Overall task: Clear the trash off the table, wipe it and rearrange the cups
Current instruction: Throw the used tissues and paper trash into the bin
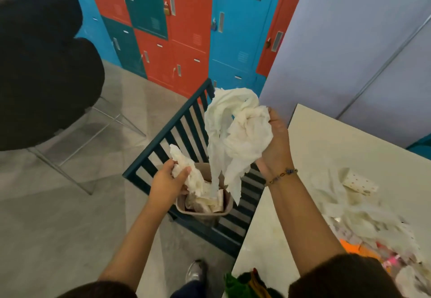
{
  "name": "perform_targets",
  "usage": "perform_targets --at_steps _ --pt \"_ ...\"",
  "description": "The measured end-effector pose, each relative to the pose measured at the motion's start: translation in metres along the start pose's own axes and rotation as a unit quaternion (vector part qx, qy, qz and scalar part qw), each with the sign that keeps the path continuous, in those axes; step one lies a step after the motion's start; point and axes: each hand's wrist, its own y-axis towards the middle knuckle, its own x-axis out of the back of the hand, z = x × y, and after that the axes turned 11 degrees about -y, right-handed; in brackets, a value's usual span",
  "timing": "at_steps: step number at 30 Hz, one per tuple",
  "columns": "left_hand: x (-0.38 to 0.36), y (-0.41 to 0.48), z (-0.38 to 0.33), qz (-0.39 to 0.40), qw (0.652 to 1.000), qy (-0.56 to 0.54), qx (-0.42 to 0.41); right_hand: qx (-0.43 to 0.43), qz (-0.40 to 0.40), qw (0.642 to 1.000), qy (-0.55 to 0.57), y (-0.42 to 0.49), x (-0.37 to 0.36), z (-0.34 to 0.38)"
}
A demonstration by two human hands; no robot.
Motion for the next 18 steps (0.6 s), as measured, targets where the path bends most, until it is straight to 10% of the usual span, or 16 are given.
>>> perform_targets --at_steps 11,18 --pt "0.007 0.04 0.066 0.044 0.992 0.076 0.093 -0.162 0.005 0.959 -0.234 0.034 -0.024 -0.169" --pt "-0.013 0.059 0.08 0.099 0.979 0.131 0.119 -0.245 0.22 0.789 -0.519 0.034 -0.013 -0.232"
